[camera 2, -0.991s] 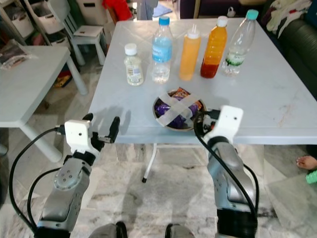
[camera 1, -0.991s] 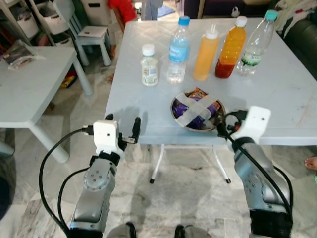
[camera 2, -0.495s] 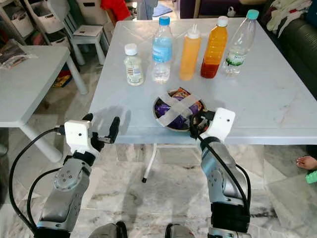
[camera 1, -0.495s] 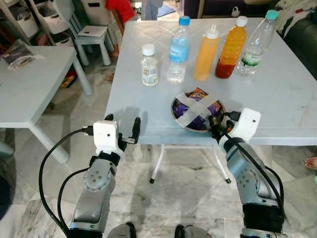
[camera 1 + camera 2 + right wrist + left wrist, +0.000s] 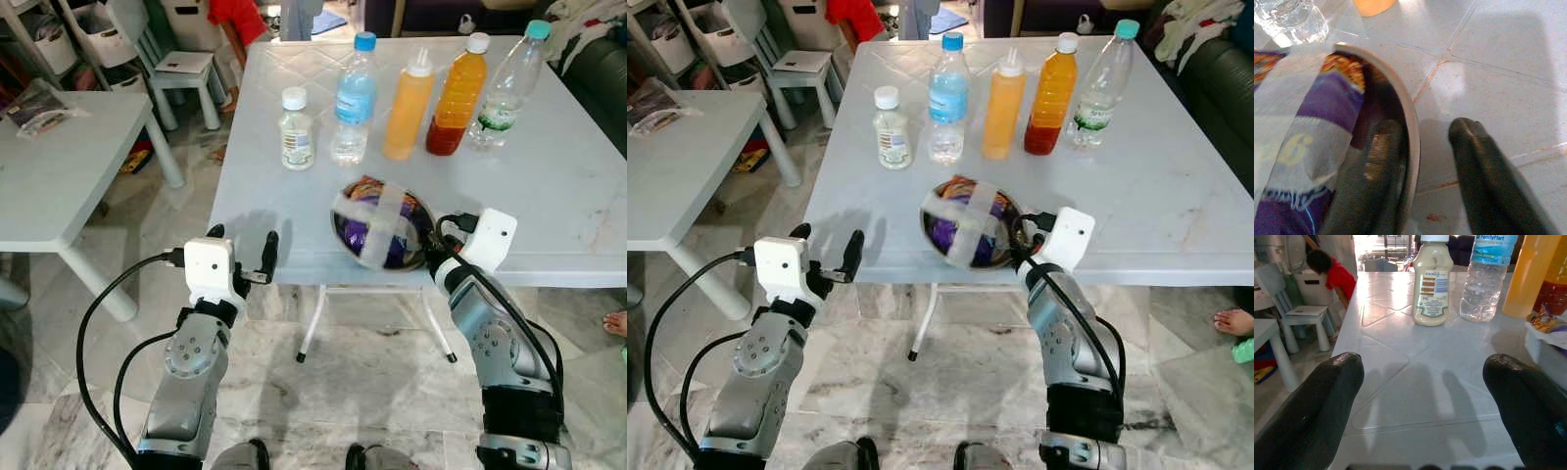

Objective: Restocking fridge

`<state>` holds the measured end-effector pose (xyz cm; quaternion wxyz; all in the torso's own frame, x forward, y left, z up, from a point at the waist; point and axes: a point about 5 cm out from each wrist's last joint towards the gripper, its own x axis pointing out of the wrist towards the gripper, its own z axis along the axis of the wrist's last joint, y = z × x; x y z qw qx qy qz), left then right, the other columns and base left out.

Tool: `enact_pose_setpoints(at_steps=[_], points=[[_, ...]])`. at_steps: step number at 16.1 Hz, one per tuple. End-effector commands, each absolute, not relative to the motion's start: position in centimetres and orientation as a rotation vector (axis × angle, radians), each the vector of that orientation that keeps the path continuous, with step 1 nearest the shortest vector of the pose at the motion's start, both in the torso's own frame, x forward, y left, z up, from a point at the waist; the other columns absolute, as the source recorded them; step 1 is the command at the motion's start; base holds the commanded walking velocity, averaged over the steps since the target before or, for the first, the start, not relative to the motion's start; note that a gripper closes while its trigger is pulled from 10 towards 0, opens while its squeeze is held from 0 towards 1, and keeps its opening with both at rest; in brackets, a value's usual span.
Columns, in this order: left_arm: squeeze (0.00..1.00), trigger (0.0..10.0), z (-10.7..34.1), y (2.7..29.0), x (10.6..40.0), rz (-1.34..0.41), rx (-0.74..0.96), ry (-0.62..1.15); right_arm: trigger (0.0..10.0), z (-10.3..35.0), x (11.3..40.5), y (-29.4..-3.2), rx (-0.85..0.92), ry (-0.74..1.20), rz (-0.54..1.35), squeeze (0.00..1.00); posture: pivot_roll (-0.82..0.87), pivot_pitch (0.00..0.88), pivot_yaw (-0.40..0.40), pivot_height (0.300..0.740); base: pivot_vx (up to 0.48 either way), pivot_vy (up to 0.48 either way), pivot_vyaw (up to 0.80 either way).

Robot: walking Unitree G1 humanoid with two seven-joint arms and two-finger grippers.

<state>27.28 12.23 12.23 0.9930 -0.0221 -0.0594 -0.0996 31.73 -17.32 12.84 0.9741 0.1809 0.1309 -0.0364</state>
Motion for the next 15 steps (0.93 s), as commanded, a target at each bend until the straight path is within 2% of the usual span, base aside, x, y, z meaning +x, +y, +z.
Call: enact_pose_setpoints(at_steps=[1,2,4,5,8,9,10,15], points=[[0.00,10.0,12.3,12.2,27.2,-0.205,-0.038,-0.118,0.0,11.9,31.7,-17.5,0.376,0.322,-0.088,0.00,-0.07,0.141,0.039,0.740,0.000,0.000,0.00],[0.00,10.0,12.3,12.2,27.2,-0.206,-0.037,-0.117,0.2,11.9,31.7,-17.5,0.377,0.323,-0.087,0.00,-0.07,0.141,0.039,0.740,0.000,0.000,0.00],[0.00,10.0,12.3,12.2,27.1,-0.206,-0.032,-0.116,9.1,12.0,32.3,-17.6,0.377,0.329,-0.088,0.00,-0.07,0.140,0.040,0.740,0.000,0.000,0.00],[0.00,10.0,12.3,12.3,27.1,-0.204,-0.031,-0.115,10.0,12.1,32.5,-17.5,0.378,0.342,-0.067,0.00,-0.06,0.139,0.040,0.740,0.000,0.000,0.00],[0.00,10.0,12.3,12.3,27.1,-0.203,-0.028,-0.112,10.0,11.5,32.7,-17.1,0.342,0.411,-0.010,0.00,-0.06,0.139,0.039,0.740,0.000,0.000,0.00],[0.00,10.0,12.3,12.2,27.1,-0.204,-0.027,-0.113,10.0,11.5,32.8,-16.9,0.365,0.417,0.013,0.12,-0.06,0.140,0.038,0.740,0.000,0.000,0.00],[0.00,10.0,12.3,12.2,27.1,-0.204,-0.026,-0.113,10.0,11.6,33.0,-16.9,0.359,0.414,0.014,1.00,-0.06,0.140,0.038,0.740,0.000,0.000,0.00],[0.00,10.0,12.4,12.3,27.1,-0.205,-0.020,-0.112,10.0,11.7,33.3,-16.8,0.370,0.440,0.048,1.00,-0.06,0.143,0.044,0.740,0.000,0.000,0.00]])
